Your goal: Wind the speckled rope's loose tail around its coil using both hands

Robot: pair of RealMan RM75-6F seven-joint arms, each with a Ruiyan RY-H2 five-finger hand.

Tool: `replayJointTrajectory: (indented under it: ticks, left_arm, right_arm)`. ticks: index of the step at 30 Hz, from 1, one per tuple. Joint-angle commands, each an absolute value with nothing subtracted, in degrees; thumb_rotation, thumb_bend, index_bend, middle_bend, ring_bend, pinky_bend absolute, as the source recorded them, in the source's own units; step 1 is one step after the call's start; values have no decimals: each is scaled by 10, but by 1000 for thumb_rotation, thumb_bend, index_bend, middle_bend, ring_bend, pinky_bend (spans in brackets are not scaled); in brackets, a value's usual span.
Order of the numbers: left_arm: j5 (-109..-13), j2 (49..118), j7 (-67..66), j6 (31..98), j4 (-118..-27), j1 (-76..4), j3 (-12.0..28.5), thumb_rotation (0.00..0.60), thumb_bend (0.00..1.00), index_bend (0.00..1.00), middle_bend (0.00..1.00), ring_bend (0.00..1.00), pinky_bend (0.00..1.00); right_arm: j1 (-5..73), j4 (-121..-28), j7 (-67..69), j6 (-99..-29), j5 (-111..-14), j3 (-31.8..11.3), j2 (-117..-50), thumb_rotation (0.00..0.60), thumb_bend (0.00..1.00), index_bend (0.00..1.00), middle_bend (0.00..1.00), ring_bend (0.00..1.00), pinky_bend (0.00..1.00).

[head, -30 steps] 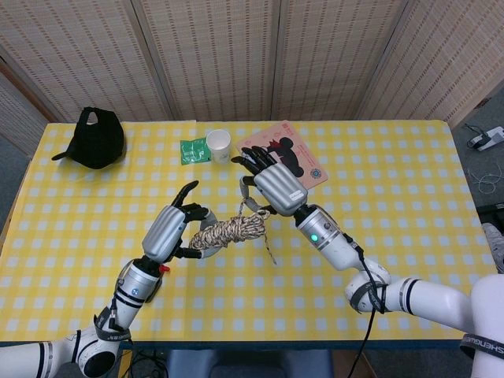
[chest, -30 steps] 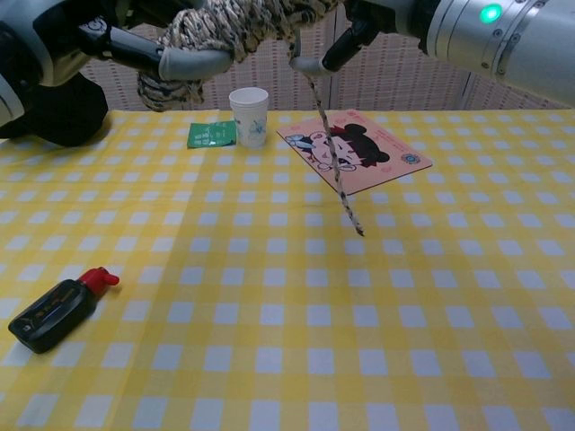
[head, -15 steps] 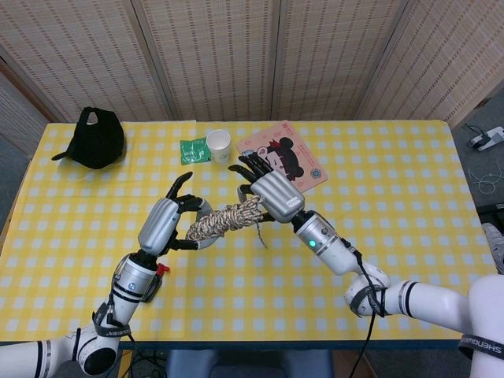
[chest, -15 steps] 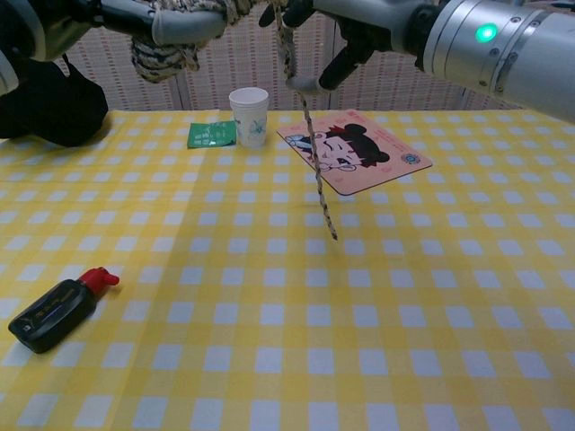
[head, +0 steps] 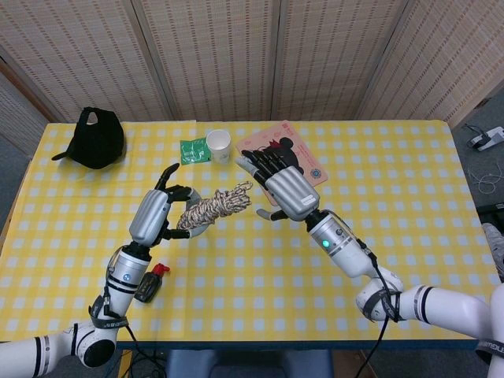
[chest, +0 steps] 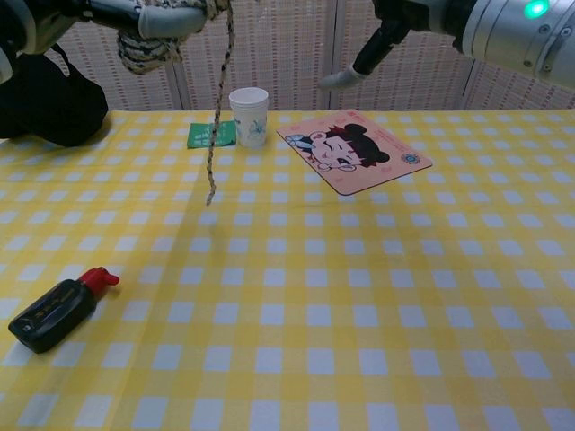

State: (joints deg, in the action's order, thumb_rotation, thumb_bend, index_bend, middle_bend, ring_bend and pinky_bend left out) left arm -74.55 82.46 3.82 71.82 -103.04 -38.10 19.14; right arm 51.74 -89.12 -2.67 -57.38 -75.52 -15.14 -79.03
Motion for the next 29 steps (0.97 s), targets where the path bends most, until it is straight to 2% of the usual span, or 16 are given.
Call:
replayJointTrajectory:
  ticks: [1, 7, 16, 22, 29]
  left_arm:
    - [-740, 823, 42, 717, -1020, -380, 195, 600, 290, 772, 770, 505, 0]
    - [-729, 819, 49, 717, -999, -378, 201, 600, 290, 772, 770, 505, 0]
    - [-719, 811, 62, 711, -964, -371, 198, 600, 290, 772, 770, 505, 0]
    - [-720, 815, 67, 715, -941, -369, 197, 600, 290, 772, 770, 505, 0]
    - [-720, 820, 68, 718, -930, -369, 199, 600, 290, 772, 770, 505, 0]
  right_arm:
    - [491, -913, -38, -593, -762, -137, -758, 600, 157, 0, 0, 0, 0]
    - [432, -938, -43, -634, -780, -104, -698, 600, 163, 0, 0, 0, 0]
    - [314, -947, -29, -731, -823, -38, -619, 600, 266, 42, 42, 0, 0]
    - [222, -931, -13, -820, -852, 4, -598, 600, 284, 74, 67, 0, 0]
    - [141, -891, 9, -895, -861, 23, -599, 600, 285, 101, 68, 0, 0]
